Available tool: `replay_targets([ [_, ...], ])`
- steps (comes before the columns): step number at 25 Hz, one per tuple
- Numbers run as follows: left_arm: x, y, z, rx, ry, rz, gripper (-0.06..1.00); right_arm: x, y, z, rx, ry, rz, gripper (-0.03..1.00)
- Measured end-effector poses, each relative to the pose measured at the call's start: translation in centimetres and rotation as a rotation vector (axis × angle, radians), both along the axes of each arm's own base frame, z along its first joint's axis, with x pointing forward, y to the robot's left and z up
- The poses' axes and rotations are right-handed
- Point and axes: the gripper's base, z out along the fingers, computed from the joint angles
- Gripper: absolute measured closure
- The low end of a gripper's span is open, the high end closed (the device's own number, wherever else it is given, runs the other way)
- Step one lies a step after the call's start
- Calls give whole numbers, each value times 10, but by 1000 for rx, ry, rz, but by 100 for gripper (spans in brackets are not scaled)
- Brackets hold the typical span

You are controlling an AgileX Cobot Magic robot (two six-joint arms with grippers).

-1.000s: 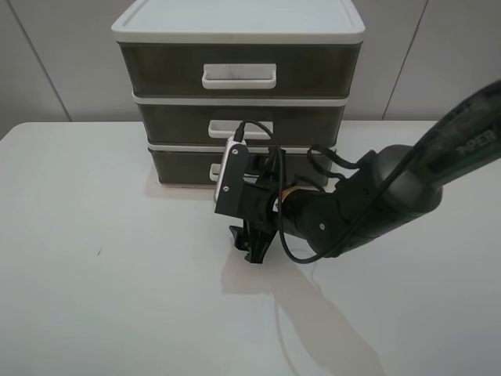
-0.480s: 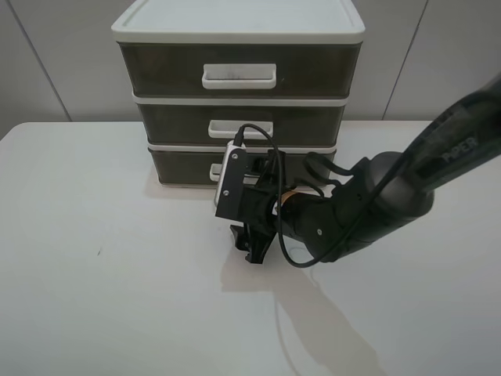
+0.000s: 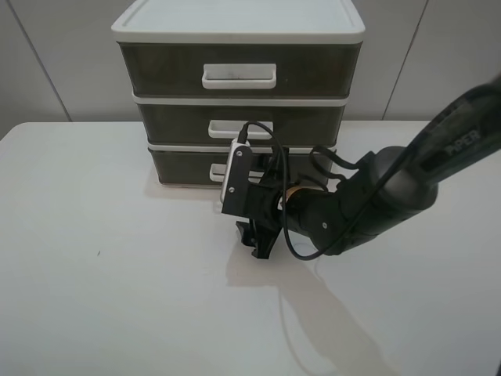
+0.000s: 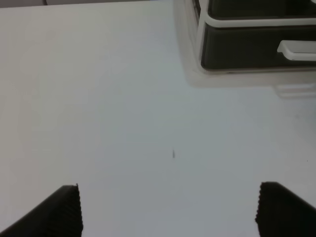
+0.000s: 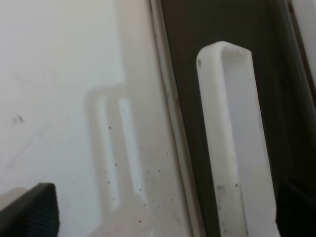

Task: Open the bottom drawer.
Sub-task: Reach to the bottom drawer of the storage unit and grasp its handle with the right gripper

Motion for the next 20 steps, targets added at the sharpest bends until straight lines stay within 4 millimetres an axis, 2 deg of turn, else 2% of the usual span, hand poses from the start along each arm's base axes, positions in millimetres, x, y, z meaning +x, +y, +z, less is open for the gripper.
replay_targets([
  [20,0,0,0,0,0,0,23,5,3,-8,-24,9,30,21],
])
